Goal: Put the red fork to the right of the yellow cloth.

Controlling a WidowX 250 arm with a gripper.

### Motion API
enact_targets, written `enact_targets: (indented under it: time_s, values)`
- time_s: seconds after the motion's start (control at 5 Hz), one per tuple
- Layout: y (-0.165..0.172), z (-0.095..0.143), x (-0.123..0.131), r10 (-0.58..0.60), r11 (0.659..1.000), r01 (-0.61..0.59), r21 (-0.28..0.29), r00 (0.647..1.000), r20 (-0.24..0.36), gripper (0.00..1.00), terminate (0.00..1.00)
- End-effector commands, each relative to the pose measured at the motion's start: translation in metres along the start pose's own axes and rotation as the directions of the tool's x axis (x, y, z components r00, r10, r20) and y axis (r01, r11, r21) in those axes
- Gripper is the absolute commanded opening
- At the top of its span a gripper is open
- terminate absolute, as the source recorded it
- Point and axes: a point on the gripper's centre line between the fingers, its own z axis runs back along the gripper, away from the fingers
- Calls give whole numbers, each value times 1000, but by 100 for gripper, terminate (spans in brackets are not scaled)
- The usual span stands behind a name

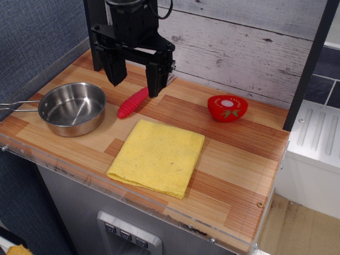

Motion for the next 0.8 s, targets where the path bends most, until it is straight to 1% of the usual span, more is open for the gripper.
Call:
enact_targets:
  time_s: [0.0, 0.2, 0.4, 0.6]
  values:
    - [0, 0, 0, 0, 1000, 0, 0, 1000, 0, 100, 0]
    - [17, -10, 18, 17, 1000, -17, -6, 1000, -13, 100, 0]
    - [50, -24, 49, 83, 997, -83, 0, 997, 5, 100, 0]
    - [61, -31, 74, 103, 995, -103, 15, 994, 33, 100, 0]
